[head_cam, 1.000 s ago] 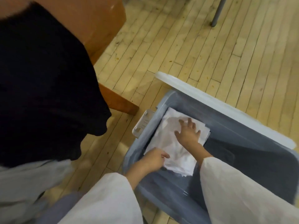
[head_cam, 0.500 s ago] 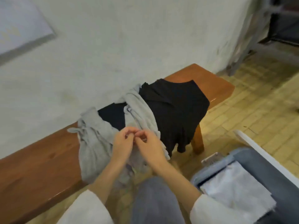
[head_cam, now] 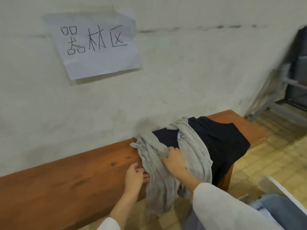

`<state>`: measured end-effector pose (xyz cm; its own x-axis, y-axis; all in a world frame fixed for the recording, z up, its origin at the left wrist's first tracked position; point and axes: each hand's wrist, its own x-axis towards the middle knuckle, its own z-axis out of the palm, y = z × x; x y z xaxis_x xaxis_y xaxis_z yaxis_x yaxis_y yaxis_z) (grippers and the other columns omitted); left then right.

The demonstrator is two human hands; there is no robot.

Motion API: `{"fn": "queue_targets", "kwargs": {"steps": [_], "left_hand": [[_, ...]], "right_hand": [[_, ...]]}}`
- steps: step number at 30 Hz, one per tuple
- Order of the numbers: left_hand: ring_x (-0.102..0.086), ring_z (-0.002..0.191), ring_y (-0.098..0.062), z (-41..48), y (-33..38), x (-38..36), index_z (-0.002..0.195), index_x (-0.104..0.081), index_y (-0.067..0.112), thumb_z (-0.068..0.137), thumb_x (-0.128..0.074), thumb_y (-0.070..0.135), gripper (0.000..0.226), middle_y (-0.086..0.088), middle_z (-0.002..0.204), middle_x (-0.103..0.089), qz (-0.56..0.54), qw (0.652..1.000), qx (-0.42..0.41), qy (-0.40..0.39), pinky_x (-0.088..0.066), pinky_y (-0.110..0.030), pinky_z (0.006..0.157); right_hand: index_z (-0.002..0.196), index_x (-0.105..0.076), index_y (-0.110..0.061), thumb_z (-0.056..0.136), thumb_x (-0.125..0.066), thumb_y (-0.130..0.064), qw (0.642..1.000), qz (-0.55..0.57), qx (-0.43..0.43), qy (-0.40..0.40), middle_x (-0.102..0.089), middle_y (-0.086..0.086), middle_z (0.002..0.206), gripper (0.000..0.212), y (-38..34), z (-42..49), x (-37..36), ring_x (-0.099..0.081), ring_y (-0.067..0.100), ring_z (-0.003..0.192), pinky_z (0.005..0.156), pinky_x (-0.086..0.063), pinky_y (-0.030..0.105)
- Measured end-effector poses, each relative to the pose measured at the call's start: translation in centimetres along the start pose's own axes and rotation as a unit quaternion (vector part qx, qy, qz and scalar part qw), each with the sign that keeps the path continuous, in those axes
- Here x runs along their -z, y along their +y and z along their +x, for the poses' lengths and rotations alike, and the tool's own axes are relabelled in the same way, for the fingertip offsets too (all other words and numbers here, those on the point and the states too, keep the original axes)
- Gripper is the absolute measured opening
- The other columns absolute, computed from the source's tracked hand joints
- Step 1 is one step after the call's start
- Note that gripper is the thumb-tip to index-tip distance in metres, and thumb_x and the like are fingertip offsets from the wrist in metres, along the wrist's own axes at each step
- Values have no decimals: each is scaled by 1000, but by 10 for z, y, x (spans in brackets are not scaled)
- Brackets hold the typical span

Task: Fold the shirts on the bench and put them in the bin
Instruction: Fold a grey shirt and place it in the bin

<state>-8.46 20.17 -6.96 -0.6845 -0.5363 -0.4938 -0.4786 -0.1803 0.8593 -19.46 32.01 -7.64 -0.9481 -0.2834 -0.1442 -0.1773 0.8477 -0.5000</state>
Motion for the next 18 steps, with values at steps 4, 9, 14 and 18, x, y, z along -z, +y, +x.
{"fn": "queue_targets", "kwargs": {"steps": [4,9,14,18], "left_hand": [[-49,58,-23,8,21,-4,105,-52,-7,101,-40,20,30,-18,81,-57,-234,959,136,-86,-40,-22,35],[-34,42,-12,7,27,21,83,-61,7,94,-57,20,18,-3,54,-45,-153,971,107,-146,-24,-19,37],[-31,43,-11,15,19,66,98,-64,7,95,-52,11,12,-1,52,-43,-130,980,112,-101,-22,-19,39],[-57,73,-29,19,19,90,101,-61,2,97,-45,5,17,-14,81,-63,-205,970,86,-96,-45,-35,64]], "right_hand": [[72,-52,-10,90,-54,-26,988,144,-55,-6,-55,4,70,25,-29,5,1,-53,19,64,58,-38,30],[67,-41,-13,91,-54,-19,953,279,-102,-60,-41,4,65,28,-50,3,-9,-40,15,60,60,-33,30],[109,-68,2,84,-69,-25,808,498,-213,-232,-67,23,110,36,-74,-5,-15,-65,36,104,95,-50,47],[117,-65,0,78,-76,-19,785,456,-227,-353,-67,18,113,44,-106,-13,-23,-65,31,106,89,-53,41]]}}
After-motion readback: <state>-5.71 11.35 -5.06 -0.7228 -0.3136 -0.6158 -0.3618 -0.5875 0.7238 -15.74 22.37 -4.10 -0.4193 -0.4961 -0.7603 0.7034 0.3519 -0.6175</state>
